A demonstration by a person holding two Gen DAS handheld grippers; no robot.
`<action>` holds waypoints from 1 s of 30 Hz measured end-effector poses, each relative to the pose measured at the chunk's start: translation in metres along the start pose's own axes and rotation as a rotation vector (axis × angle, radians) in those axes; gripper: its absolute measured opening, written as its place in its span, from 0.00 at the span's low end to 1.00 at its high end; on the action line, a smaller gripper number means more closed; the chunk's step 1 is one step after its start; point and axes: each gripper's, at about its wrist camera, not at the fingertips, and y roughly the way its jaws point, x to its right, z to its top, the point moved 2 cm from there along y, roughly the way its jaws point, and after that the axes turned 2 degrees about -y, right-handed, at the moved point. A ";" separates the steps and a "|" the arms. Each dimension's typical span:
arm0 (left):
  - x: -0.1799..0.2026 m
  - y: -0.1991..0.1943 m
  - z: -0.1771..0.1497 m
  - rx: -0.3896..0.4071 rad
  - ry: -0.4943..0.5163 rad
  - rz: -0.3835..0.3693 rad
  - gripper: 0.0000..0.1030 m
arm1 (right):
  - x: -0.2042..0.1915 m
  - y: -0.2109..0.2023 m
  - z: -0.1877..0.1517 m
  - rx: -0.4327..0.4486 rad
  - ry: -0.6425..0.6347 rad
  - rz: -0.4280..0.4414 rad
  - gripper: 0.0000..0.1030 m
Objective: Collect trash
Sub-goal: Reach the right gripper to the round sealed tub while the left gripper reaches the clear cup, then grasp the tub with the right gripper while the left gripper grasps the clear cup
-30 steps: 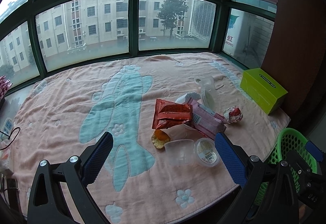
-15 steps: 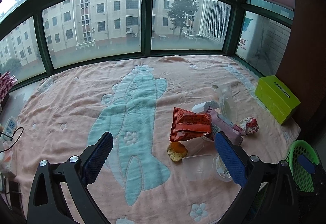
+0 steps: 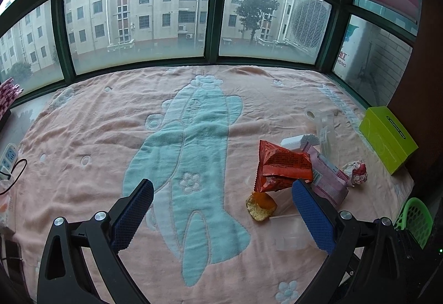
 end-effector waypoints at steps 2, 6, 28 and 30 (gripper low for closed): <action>-0.003 0.003 -0.002 -0.009 -0.009 -0.009 0.94 | -0.002 0.010 0.000 -0.012 -0.011 0.016 0.95; -0.007 0.011 -0.005 -0.033 -0.015 -0.030 0.94 | -0.002 0.025 -0.001 -0.044 -0.009 0.059 0.95; 0.037 0.044 -0.036 -0.174 0.070 -0.218 0.93 | 0.012 0.030 -0.011 -0.050 -0.004 0.087 0.67; 0.044 0.048 -0.041 -0.191 0.080 -0.236 0.93 | 0.019 0.022 -0.012 -0.041 0.012 0.080 0.67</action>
